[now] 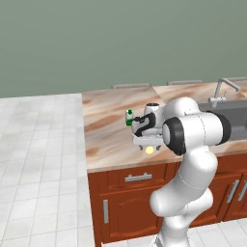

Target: Gather the eggs and milk located in the vicinity of the sink area and place them right next to the bowl.

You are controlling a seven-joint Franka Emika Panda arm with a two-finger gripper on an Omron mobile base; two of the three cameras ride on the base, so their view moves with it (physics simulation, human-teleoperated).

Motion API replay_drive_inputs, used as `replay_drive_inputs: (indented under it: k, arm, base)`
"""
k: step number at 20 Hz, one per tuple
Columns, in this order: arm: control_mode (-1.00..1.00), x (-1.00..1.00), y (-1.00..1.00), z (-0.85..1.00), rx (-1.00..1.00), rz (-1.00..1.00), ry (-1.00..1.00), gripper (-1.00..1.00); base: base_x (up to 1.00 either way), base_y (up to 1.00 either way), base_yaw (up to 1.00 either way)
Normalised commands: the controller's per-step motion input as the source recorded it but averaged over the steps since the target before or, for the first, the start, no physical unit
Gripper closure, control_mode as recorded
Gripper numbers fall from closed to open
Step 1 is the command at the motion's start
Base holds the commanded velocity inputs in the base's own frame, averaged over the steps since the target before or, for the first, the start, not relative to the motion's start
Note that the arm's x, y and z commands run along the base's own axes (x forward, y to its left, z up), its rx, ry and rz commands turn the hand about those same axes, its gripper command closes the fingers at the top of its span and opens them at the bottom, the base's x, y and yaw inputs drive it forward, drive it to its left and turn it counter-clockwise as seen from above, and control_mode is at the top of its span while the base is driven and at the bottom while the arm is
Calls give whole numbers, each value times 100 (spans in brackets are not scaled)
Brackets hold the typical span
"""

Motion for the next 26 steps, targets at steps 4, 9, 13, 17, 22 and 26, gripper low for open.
replay_drive_inputs:
  k: [4,9,13,17,22,26]
  arm:
    - [-100,0,0,-14,0,0,0,-100]
    - [-100,-1,0,-17,0,0,0,-100]
    - [-100,0,0,0,0,0,0,-100]
    - [-100,0,0,0,0,0,0,-100]
    - [-100,0,0,0,0,0,0,-100]
    - [-100,0,0,0,0,0,0,100]
  base:
    - [0,0,0]
    - [0,0,0]
    - [0,0,0]
    - [0,0,0]
    - [0,0,0]
    - [0,0,0]
